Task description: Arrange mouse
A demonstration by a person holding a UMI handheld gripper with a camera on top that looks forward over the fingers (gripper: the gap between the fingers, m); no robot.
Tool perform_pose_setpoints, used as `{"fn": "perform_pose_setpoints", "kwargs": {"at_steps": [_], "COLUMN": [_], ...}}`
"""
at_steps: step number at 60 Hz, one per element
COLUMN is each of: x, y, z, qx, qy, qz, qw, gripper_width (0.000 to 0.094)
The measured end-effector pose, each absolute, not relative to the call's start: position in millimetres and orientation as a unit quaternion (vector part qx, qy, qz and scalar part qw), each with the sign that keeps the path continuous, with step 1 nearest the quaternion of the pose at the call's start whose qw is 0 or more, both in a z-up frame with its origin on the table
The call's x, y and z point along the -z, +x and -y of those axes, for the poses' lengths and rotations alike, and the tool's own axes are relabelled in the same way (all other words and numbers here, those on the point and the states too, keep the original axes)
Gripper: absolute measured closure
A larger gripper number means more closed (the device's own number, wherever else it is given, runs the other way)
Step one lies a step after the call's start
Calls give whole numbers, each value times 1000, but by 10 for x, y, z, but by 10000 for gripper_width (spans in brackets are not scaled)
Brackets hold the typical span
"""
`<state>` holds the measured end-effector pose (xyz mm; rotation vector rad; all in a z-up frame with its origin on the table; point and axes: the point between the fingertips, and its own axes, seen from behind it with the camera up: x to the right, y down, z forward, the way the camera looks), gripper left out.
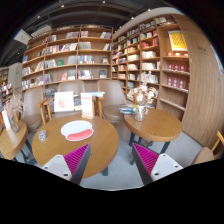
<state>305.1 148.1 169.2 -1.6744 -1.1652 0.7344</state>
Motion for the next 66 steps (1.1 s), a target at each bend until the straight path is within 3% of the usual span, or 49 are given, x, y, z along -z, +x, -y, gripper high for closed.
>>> {"fn": "perform_pose_setpoints", "kwargs": {"at_steps": [13, 31, 53, 66], "x": [-1679, -1569, -1204, -943], "y": [2860, 2550, 2332, 1945], "z": [-1123, 62, 1682, 2016], "qx": [-324, -353, -391, -381], "qy": [-675, -639, -598, -587], "qz": [489, 540, 605, 619], "qw": [447, 419, 352, 355], "gripper_width": [79, 78, 79, 79]}}
